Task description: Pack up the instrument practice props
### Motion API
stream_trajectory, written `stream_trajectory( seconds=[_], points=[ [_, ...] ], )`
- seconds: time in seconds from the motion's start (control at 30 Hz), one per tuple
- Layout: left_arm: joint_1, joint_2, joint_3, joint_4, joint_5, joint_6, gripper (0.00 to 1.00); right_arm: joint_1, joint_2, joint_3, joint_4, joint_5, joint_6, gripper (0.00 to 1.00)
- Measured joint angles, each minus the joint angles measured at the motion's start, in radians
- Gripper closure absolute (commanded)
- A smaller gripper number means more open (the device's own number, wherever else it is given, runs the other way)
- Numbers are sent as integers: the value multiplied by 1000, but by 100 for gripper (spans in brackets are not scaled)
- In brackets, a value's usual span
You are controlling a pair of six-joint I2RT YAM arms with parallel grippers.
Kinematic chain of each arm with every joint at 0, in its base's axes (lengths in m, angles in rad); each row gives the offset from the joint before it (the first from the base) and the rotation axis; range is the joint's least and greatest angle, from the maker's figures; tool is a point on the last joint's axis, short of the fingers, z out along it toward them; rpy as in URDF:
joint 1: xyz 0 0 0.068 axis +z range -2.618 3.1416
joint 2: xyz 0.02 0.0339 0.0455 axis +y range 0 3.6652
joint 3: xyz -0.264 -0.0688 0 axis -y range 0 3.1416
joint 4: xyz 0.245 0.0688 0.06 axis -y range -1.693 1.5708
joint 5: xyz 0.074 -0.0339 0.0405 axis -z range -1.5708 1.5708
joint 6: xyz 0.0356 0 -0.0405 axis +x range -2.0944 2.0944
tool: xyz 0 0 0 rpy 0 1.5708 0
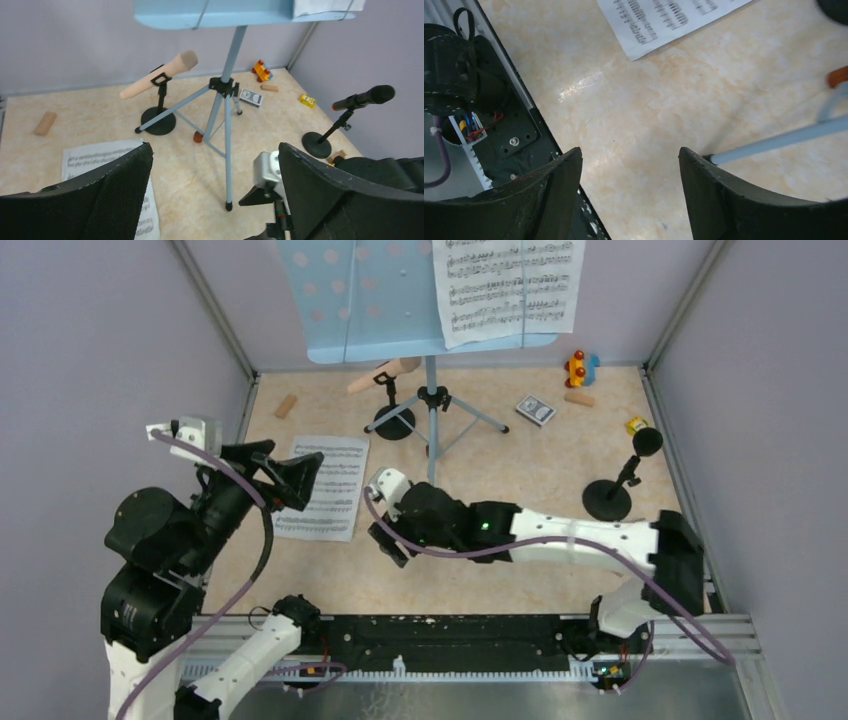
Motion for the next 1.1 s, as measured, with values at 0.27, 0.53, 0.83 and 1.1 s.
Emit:
stream_trajectory(
  seconds=[0.27,0.53,0.83,1.1],
  points=[
    [0,249,190,80,139,14,2,-41,-353,39,-143,122,-174,16],
    [0,500,366,157,273,-16,4,-441,-385,350,-309,29,-213,16],
    [-65,726,665,193,297,-19,4,-742,-300,866,-422,-195,-113,18],
    [-193,844,763,297,191,-16,4,-803,-226,985,-428,-253,5,31]
  ],
)
